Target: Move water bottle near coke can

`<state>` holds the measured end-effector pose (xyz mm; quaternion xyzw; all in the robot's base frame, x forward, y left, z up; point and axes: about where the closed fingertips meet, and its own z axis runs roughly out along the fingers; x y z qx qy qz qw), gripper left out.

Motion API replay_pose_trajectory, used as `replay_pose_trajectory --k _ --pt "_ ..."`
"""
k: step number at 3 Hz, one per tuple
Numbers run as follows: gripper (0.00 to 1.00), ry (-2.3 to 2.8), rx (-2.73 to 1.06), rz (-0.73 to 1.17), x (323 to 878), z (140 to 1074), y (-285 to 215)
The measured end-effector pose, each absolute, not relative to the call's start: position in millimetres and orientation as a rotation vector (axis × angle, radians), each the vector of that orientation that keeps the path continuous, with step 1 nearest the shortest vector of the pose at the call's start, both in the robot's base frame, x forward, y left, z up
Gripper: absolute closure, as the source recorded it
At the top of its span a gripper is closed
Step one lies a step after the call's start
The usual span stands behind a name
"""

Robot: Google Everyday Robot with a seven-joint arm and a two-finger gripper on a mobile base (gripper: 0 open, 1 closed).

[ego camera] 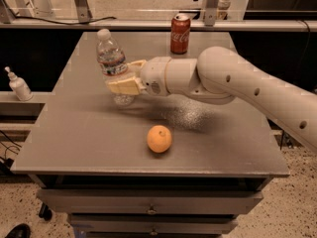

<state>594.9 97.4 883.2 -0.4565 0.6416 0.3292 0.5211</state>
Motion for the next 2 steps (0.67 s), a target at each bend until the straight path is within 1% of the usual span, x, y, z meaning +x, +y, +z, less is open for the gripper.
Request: replay_pose_trajectory --k 1,2 --pt "1.0 1.543 -1.079 0.781 595.2 882.8 96.0" --pt "1.0 1.564 -1.005 0.702 598.9 889.9 66.4"
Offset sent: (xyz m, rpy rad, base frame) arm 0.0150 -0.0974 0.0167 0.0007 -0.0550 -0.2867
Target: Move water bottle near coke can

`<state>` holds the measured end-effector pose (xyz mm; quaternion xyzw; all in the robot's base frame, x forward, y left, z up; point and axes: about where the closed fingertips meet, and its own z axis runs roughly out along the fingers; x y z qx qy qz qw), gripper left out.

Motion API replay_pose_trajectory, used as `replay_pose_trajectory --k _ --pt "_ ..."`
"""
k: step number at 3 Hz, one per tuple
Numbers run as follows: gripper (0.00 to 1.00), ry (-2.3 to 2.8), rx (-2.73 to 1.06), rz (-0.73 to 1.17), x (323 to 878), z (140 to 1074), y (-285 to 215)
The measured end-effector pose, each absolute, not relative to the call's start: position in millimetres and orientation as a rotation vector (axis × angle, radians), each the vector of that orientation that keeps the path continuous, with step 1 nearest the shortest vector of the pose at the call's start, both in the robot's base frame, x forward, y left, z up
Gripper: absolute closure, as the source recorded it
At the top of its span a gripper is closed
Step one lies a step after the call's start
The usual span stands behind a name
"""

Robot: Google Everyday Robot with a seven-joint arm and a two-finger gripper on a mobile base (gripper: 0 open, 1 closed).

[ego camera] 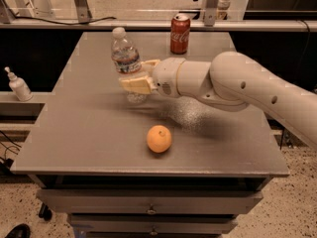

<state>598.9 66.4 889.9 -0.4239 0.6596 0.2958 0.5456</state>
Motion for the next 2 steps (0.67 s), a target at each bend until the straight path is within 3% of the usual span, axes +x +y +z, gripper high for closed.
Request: replay_pose_trajectory --k 2 --pt "1.0 1.558 -0.799 0.452 607.6 931.8 -47.1"
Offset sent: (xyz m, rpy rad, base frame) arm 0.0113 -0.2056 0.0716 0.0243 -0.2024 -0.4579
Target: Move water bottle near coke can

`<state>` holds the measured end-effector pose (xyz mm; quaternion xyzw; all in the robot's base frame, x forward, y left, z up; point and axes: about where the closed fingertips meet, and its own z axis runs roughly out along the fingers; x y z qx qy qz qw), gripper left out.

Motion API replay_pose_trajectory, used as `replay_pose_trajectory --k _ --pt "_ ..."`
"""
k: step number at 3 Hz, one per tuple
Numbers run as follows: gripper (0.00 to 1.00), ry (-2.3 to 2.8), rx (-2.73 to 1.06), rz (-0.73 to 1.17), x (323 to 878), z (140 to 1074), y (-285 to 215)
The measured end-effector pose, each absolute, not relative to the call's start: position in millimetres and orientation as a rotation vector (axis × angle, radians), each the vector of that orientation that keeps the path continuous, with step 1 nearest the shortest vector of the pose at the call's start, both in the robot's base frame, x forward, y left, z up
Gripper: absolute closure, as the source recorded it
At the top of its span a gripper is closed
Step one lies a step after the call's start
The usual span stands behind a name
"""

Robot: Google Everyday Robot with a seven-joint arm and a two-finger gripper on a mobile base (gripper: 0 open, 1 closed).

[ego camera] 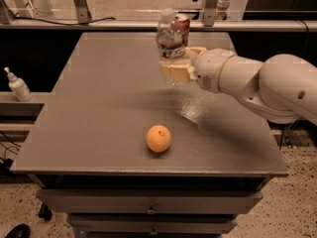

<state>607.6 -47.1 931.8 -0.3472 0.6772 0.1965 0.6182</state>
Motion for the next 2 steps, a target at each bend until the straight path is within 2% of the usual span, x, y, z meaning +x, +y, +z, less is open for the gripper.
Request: replay_pose_trajectory --k 2 --pt "1.0 1.5 -0.579 0.31 633.3 941.7 -152.8"
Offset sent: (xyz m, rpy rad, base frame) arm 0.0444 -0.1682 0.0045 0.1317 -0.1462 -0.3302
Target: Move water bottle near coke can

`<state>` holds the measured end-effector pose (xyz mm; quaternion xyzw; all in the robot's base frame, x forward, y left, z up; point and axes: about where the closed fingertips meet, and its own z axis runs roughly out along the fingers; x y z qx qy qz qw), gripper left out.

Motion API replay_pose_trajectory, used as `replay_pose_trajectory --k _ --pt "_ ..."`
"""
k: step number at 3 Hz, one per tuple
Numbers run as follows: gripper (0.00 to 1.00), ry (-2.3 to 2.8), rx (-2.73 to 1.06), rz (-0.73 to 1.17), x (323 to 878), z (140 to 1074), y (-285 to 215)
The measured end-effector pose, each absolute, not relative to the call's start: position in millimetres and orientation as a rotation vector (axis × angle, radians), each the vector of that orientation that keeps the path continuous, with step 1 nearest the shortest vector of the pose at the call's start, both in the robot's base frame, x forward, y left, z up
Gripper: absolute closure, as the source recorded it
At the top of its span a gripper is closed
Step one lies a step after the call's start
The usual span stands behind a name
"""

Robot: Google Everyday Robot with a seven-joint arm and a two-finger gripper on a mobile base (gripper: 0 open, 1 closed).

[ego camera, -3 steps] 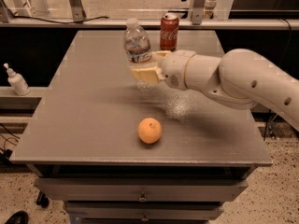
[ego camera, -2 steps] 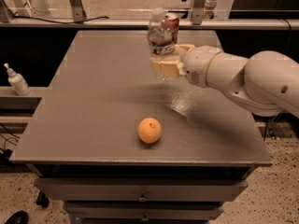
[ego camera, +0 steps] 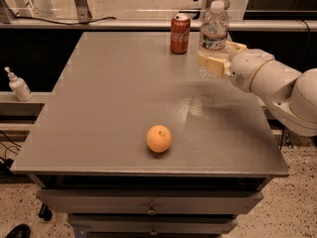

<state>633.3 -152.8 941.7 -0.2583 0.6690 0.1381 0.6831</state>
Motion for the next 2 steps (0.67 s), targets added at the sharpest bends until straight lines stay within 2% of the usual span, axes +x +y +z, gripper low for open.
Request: replay_pose_trajectory --k 2 --pt "1.0 1.492 -0.571 0.298 636.8 944.5 -154.4"
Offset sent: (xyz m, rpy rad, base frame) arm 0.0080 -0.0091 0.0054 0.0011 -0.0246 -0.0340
